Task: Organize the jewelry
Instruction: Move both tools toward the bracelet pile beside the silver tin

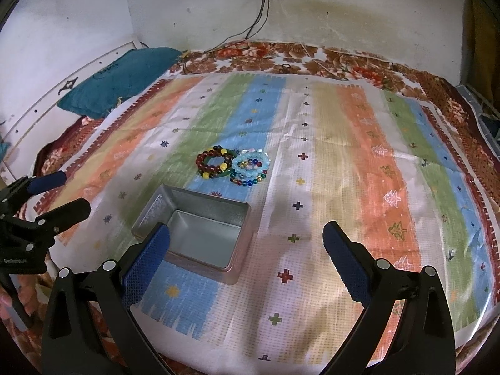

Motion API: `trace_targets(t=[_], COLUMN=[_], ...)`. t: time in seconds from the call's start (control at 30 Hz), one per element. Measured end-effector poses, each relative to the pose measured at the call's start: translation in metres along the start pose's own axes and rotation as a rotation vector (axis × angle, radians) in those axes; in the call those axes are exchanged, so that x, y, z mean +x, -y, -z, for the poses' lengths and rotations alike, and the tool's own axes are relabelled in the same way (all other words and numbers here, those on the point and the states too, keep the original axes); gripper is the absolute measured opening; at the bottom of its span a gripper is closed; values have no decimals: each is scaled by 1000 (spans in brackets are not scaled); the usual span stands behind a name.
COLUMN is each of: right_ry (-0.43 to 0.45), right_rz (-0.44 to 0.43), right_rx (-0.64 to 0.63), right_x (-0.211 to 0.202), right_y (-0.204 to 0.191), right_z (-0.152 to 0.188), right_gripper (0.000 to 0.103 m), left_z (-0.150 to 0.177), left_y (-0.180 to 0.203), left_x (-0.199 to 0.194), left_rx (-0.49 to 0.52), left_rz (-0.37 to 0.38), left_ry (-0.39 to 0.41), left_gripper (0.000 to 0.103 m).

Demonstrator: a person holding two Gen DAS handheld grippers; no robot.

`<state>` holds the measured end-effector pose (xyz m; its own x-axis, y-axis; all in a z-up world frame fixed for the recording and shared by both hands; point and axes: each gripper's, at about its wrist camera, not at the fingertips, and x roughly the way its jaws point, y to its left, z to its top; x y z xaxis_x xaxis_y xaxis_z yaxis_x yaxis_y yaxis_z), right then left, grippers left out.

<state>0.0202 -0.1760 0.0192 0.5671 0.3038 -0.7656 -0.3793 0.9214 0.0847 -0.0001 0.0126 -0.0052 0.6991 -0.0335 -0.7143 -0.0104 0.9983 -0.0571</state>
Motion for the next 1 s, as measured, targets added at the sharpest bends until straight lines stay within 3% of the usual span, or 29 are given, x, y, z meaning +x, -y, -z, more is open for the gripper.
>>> trace_targets(t=[0.4, 0.63, 1.0], right_ry=[-19, -21, -33], right_rz=[-32, -8, 29], right_rx=[43, 28, 34], right_x=[5, 11, 28], right_y=[5, 6, 16], right_z=[0, -4, -20], right_gripper=[99, 99, 99], left_z=[-4, -8, -21], left_y=[2, 4, -1], left_x=[7, 12, 35], left_rx=[-1, 24, -28], left_rz=[-23, -64, -26], left_ry=[-34, -28, -74], left_gripper=[98, 98, 98])
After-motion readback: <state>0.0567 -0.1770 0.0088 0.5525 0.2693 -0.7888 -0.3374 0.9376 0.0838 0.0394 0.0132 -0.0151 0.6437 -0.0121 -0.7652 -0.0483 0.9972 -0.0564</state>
